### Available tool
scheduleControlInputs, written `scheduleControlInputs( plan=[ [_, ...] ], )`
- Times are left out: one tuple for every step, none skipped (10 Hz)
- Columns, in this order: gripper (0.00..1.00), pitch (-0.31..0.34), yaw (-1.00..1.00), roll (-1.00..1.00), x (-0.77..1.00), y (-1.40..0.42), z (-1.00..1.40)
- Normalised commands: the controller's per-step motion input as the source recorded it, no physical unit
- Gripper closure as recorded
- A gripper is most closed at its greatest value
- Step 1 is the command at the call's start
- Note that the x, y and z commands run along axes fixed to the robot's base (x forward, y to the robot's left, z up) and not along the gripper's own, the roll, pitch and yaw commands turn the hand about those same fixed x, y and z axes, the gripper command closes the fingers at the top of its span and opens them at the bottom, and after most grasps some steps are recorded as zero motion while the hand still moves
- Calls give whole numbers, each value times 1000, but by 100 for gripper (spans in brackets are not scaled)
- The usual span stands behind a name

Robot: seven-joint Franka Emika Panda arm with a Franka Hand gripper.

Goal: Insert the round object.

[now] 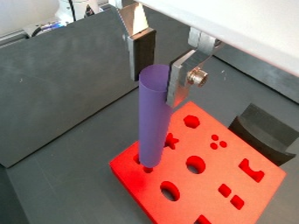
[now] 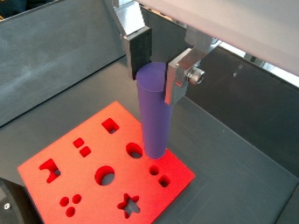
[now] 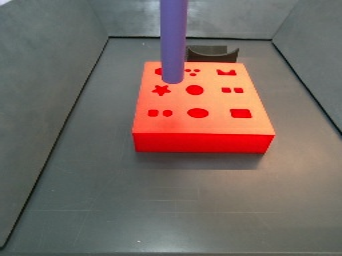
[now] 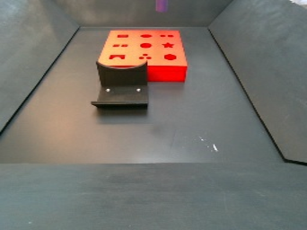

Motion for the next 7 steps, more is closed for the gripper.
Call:
scheduleControlInputs(
  plan=[
    [100, -10, 0, 1, 0, 0, -240],
    [100, -24, 0, 89, 243, 169, -451],
    [100, -20, -14, 131, 394, 197, -389],
    [100, -27, -26, 154, 466, 134, -383],
    [100, -60, -54, 154, 417, 149, -454],
    [100, -60, -57, 193, 423, 149, -449],
    [100, -59, -43, 229, 414, 146, -463]
  ],
)
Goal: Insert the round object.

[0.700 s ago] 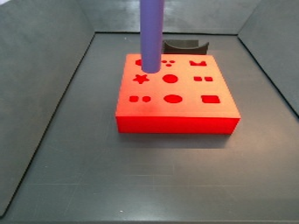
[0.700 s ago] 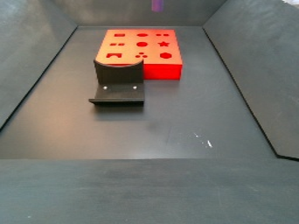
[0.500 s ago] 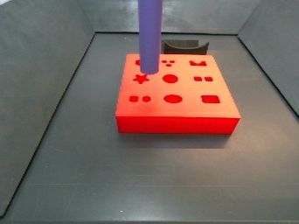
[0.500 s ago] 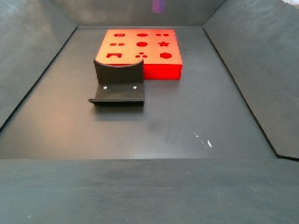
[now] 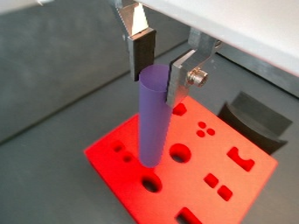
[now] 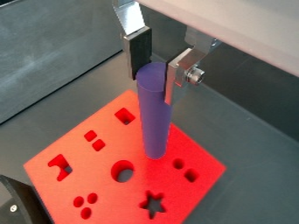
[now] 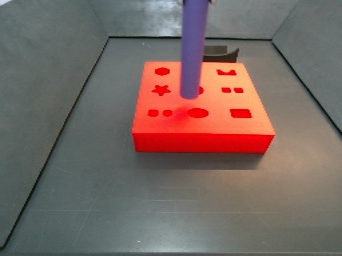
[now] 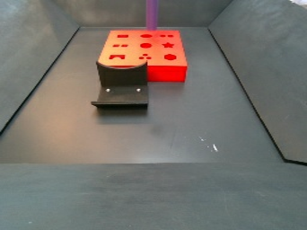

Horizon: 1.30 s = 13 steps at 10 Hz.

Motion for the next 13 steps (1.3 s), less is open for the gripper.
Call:
scheduleControlInputs(
  plan=[
    [100, -46, -91, 244, 434, 294, -317],
    [100, -51, -229, 23, 277, 591, -9],
    [100, -26, -331, -104, 0, 577, 9],
    [100, -39, -214, -99, -71, 191, 0],
    [100, -66, -43, -20, -109, 0, -103],
    [100, -33, -57, -11, -86, 0, -166],
    [100, -33, -46, 0, 0, 106, -157],
    [100, -23, -23, -4, 43, 249, -80],
    [100, -17, 0, -29, 114, 157, -37],
    [100, -19, 0, 0, 40, 134, -114],
    [100, -20, 0, 0, 0, 17, -146],
    [100, -16, 0, 0, 60, 0, -140],
    [100, -17, 0, 0, 86, 0, -166]
  ],
)
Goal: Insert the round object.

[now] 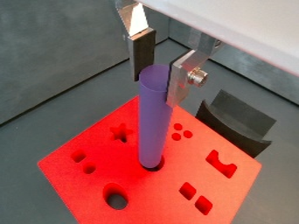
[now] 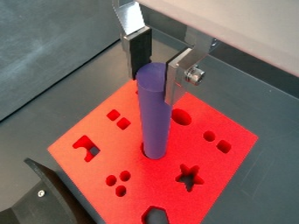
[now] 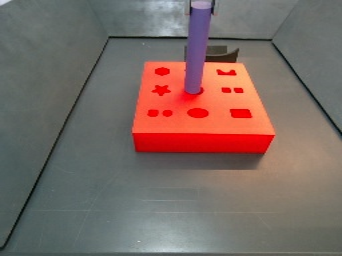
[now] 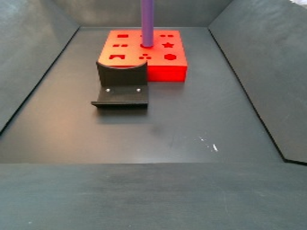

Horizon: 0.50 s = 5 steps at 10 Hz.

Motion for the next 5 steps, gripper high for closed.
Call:
scheduleControlInputs(
  plan=[
    [100, -11, 0, 0, 69, 0, -163],
    [100, -16, 0, 0, 91, 0, -189],
    [100, -14, 0, 0, 163, 0, -200],
    [100, -11, 6, 0, 246, 0, -226],
    [100, -3, 46, 16, 274, 0, -209]
  ],
)
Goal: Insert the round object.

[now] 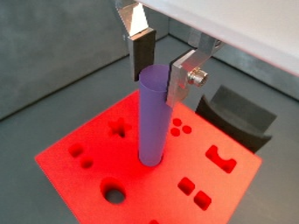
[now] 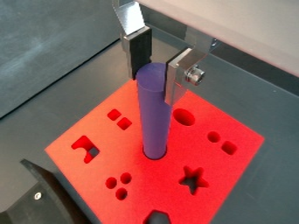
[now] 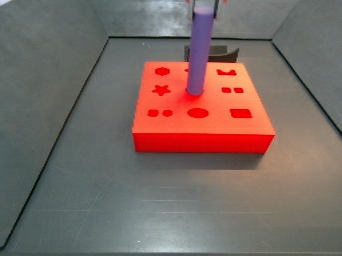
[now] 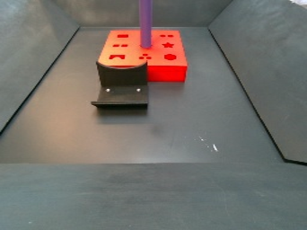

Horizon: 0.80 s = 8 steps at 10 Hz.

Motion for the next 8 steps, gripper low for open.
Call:
scheduleControlInputs(
  plan=[
    [100, 0, 0, 0, 97, 0, -160],
    [100, -16, 0, 0, 11, 0, -209],
    [100, -31, 0, 0, 0, 0, -300],
    [100, -16, 0, 0, 0, 0, -371],
    [100, 0, 0, -4, 0, 0, -494],
    [100, -59, 0, -36, 3, 0, -666],
    [100, -120, 0, -94, 0, 0, -869],
    [100, -137, 0, -73, 0, 0, -889]
  ],
)
